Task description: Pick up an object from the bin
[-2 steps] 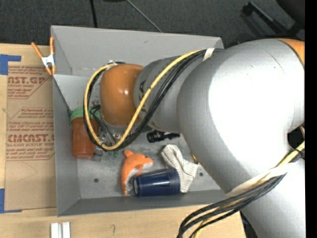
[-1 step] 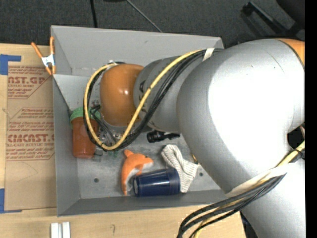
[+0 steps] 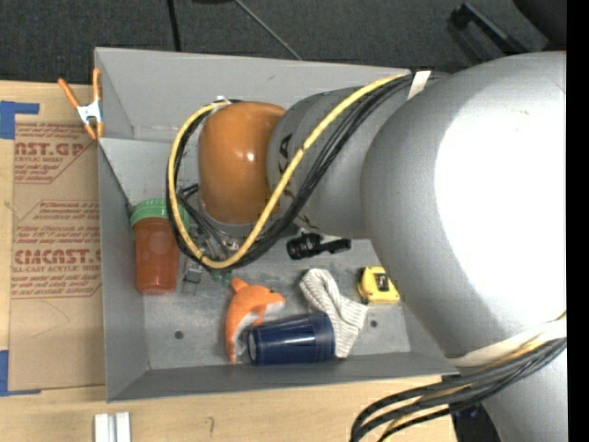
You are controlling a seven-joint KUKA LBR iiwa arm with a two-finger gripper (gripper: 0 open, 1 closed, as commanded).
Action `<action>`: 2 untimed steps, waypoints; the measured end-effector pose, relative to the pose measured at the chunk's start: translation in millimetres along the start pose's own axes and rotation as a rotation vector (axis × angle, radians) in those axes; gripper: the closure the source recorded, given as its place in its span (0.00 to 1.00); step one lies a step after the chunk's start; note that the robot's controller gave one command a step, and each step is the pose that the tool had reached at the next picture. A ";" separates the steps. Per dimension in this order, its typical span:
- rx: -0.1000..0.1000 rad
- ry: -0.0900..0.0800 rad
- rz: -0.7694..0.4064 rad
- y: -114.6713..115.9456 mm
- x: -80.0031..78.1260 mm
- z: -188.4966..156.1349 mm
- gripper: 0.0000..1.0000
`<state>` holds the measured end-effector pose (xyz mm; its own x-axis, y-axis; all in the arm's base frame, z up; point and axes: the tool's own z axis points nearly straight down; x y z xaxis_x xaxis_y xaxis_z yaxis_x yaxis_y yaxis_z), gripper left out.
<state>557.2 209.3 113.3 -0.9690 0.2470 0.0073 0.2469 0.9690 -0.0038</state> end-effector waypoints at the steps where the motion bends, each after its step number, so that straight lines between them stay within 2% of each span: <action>1: -0.006 -0.013 0.054 -30.3 -43.7 -117.2 0.00; 2: -0.005 -0.010 0.054 -30.2 -42.6 -115.4 0.00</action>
Offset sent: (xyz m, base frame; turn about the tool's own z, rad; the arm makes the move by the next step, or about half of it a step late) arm 0.0000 0.0000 0.0000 0.0000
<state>592.0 169.7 228.4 -0.9544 0.2986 -0.0023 0.2986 0.9544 0.0011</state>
